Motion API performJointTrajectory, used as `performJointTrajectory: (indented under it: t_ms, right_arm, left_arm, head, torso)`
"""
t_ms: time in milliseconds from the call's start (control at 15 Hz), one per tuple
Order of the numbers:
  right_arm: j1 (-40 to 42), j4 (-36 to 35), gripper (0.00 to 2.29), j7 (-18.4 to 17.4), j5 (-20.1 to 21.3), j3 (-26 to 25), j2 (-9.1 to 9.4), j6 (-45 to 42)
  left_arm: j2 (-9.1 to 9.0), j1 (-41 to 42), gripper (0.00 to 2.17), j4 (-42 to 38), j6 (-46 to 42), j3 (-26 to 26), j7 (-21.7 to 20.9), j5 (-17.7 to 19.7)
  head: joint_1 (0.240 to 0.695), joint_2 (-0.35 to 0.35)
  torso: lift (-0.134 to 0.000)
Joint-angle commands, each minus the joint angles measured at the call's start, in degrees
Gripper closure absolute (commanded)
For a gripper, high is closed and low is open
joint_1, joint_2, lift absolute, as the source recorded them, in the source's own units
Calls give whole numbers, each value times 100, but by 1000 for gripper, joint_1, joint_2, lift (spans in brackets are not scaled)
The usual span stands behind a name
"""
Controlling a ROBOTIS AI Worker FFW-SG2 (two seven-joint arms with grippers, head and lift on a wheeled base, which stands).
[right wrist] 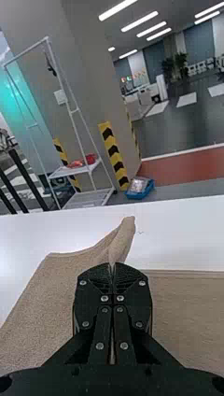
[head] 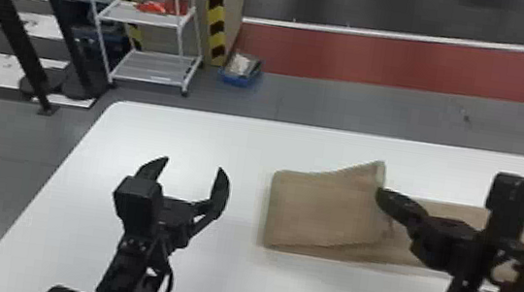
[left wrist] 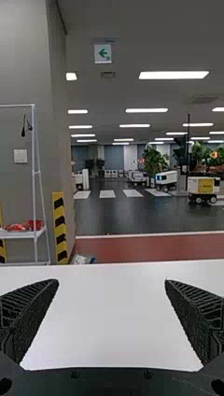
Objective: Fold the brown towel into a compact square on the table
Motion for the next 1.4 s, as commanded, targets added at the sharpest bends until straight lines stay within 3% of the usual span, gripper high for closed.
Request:
performJointTrajectory:
  t_ms: [0, 67, 333, 533, 800, 1000, 1133, 1333]
  right_arm:
    - [-481, -97, 1332, 181, 62, -790, -276, 1784]
    - [-446, -26, 1332, 234, 133, -965, -417, 1907]
    - [-525, 703, 1332, 577, 871, -957, -426, 1116]
    - [-525, 299, 1332, 735, 792, -1326, -426, 1169]
    - [-877, 193, 1332, 972, 537, -2284, -628, 1556]
    - [-894, 993, 1332, 1227, 748, -2389, -892, 1152]
    - [-859, 1389, 1328, 1262, 880, -2354, -892, 800]
    - [-850, 1318, 1328, 1262, 932, -2275, -839, 782]
  left_arm:
    - [0, 1, 29, -31, 1, 49, 0, 1]
    - [0, 1, 29, -39, 1, 40, 0, 10]
    - [0, -78, 29, 5, 53, -74, -9, 1]
    - [0, -140, 29, 22, 159, -66, 0, -16]
    - [18, -113, 29, 22, 159, 5, -9, -8]
    - [18, -105, 29, 31, 159, 5, -18, -8]
    - [18, -122, 29, 57, 159, -30, -18, -8]
    - [18, -140, 29, 66, 159, -83, -18, -8]
  head:
    - [695, 73]
    - [695, 53]
    - [695, -65]
    - [695, -84]
    - [695, -117]
    - [695, -178]
    - [695, -200]
    - [695, -228]
  torso:
    - [-110]
    - [-110]
    - [-110]
    - [-110]
    - [-110]
    - [-110]
    - [-110]
    - [-110]
